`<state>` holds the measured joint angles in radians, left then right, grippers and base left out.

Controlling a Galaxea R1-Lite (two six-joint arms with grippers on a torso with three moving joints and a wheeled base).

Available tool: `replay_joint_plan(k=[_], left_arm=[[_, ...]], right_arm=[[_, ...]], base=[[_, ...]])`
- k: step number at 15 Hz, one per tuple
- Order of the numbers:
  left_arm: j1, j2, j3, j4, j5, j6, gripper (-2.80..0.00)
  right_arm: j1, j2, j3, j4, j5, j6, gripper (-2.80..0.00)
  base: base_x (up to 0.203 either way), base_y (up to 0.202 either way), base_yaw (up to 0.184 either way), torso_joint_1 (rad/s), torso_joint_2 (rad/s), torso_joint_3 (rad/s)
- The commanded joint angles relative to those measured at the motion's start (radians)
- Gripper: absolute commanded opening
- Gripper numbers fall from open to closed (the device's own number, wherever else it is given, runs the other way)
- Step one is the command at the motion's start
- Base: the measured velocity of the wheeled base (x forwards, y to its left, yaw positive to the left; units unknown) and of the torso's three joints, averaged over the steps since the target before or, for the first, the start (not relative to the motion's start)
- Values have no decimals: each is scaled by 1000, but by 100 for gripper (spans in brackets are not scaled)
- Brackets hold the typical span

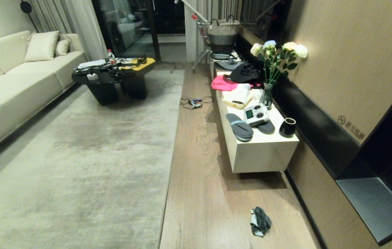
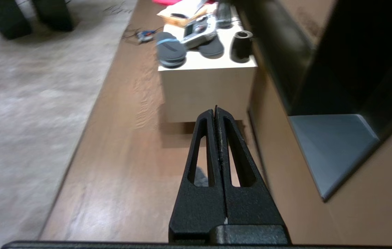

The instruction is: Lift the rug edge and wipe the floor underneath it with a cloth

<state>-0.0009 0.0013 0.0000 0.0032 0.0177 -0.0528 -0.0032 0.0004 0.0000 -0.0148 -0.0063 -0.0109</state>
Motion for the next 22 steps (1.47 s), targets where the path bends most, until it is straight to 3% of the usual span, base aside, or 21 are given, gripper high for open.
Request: replay_joint_plan(k=[1, 14, 22], left_arm=[[0, 0, 0, 0, 1, -1, -280], [1, 0, 0, 0, 1, -1, -280], [1, 0, 0, 0, 1, -1, -280]], right_arm=[[0, 1, 0, 1, 0, -4, -280], [0, 1, 0, 0, 3, -14, -280], [0, 1, 0, 1, 3, -4, -280]], base=[[-2, -6, 96, 122, -463, -372], [-1, -9, 173, 175, -534, -356], [0, -3, 48, 28, -62, -41]])
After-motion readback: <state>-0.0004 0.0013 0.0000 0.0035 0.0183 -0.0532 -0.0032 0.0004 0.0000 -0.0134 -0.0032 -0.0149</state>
